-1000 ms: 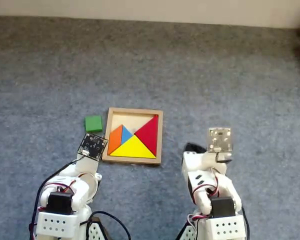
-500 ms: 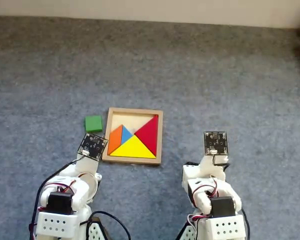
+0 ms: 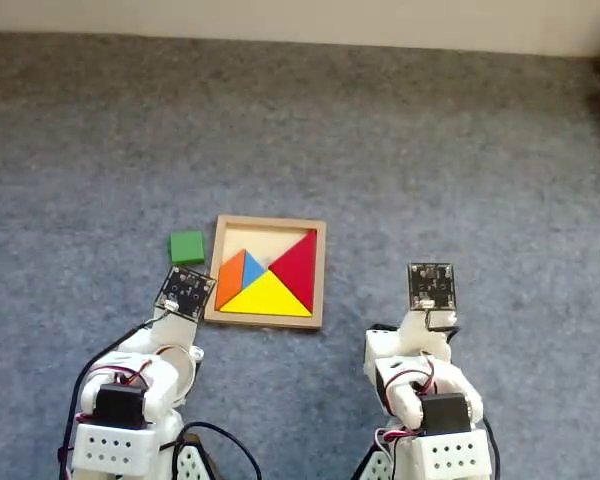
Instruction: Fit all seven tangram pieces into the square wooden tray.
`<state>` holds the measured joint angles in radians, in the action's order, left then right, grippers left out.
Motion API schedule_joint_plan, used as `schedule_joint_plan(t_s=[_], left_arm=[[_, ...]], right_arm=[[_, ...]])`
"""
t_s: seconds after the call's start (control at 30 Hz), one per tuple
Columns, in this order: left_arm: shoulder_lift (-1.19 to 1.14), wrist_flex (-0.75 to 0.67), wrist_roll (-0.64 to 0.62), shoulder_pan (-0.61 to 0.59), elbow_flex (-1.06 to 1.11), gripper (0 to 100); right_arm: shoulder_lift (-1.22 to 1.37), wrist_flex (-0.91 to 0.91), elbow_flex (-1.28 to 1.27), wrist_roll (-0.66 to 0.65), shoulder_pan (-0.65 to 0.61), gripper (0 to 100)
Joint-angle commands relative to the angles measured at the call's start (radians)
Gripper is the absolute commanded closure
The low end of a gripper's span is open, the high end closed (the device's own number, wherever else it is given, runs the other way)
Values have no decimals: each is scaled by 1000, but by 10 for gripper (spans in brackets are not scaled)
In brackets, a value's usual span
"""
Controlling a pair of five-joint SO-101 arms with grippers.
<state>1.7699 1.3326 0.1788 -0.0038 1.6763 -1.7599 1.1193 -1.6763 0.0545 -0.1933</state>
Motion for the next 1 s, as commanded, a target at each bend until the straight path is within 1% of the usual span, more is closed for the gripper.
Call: schedule_joint_plan(t_s=[0.0, 0.07, 0.77, 0.87, 0.97], left_arm=[[38, 6, 3, 4, 19, 993], [38, 6, 2, 4, 19, 993], [38, 6, 5, -2, 16, 993], [38, 3, 6, -4, -22, 993], [38, 5, 6, 4, -113, 993]], right_arm=[[-96, 67, -139, -11, 5, 986], [-76, 136, -139, -11, 5, 986], [-84, 137, -140, -11, 5, 986], [-84, 137, -140, -11, 5, 986], [-84, 137, -140, -11, 5, 986]])
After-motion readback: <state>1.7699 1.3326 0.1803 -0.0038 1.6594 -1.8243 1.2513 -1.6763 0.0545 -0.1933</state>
